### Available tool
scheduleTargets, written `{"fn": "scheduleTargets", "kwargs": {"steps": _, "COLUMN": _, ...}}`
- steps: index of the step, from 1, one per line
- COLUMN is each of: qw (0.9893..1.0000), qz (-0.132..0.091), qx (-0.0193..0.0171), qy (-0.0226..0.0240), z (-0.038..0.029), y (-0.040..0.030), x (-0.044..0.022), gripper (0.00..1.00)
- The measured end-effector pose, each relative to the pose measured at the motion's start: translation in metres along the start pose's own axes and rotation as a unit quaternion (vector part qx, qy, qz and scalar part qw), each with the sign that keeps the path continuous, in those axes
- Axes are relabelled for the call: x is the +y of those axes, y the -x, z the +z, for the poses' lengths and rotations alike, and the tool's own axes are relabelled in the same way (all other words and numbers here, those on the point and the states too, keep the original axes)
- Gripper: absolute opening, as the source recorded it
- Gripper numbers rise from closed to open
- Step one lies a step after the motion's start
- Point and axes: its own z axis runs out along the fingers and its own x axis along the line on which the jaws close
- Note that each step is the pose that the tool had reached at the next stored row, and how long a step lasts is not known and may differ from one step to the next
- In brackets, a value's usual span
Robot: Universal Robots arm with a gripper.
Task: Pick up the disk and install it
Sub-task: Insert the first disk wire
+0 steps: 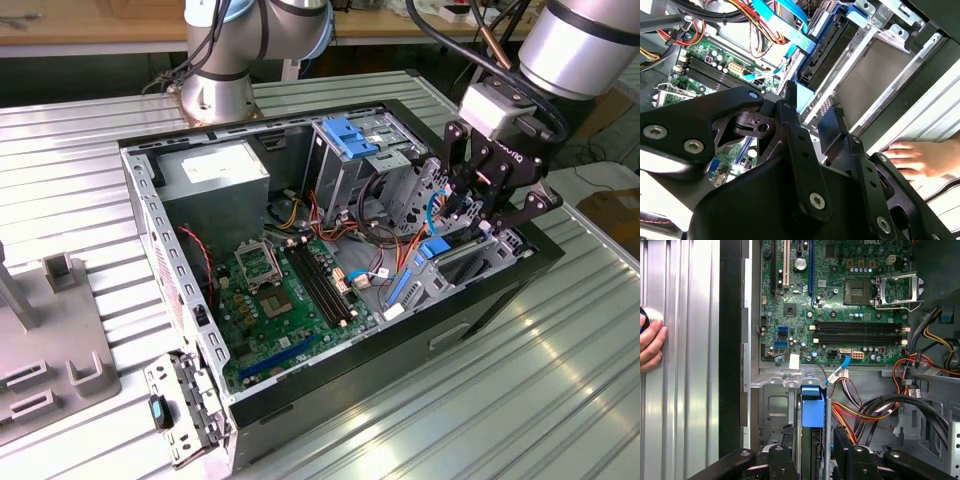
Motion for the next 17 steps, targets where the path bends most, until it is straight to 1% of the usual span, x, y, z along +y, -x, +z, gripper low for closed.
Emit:
{"fn": "scheduleTargets", "kwargs": {"steps": 1, "qw": 1.0, "qz": -0.001, "qx": 0.0, "qy": 0.0, "z": 0.0, "y": 0.0001, "x": -0.0012, "gripper": 0.44}}
{"fn": "scheduleTargets", "kwargs": {"steps": 3, "qw": 1.0, "qz": -0.002, "qx": 0.0, "qy": 0.0, "z": 0.0, "y": 0.0006, "x": -0.0054, "gripper": 0.44}}
{"fn": "scheduleTargets", "kwargs": {"steps": 9, "qw": 1.0, "qz": -0.002, "qx": 0.0001, "qy": 0.0, "z": -0.0001, "y": 0.0014, "x": -0.0063, "gripper": 0.44}}
{"fn": "scheduleTargets", "kwargs": {"steps": 10, "qw": 1.0, "qz": -0.002, "qx": 0.0001, "qy": 0.0, "z": -0.0001, "y": 0.0023, "x": -0.0063, "gripper": 0.44}}
{"fn": "scheduleTargets", "kwargs": {"steps": 11, "qw": 1.0, "qz": -0.002, "qx": 0.0, "qy": 0.0, "z": -0.0001, "y": 0.0074, "x": -0.0064, "gripper": 0.44}}
{"fn": "scheduleTargets", "kwargs": {"steps": 12, "qw": 1.0, "qz": -0.002, "qx": 0.0, "qy": 0.0, "z": -0.0002, "y": 0.0106, "x": -0.0078, "gripper": 0.44}}
{"fn": "scheduleTargets", "kwargs": {"steps": 15, "qw": 1.0, "qz": -0.002, "qx": 0.0, "qy": 0.0, "z": -0.0001, "y": 0.0115, "x": -0.0102, "gripper": 0.44}}
{"fn": "scheduleTargets", "kwargs": {"steps": 17, "qw": 1.0, "qz": -0.002, "qx": 0.0, "qy": 0.0, "z": -0.0001, "y": 0.0116, "x": -0.0103, "gripper": 0.44}}
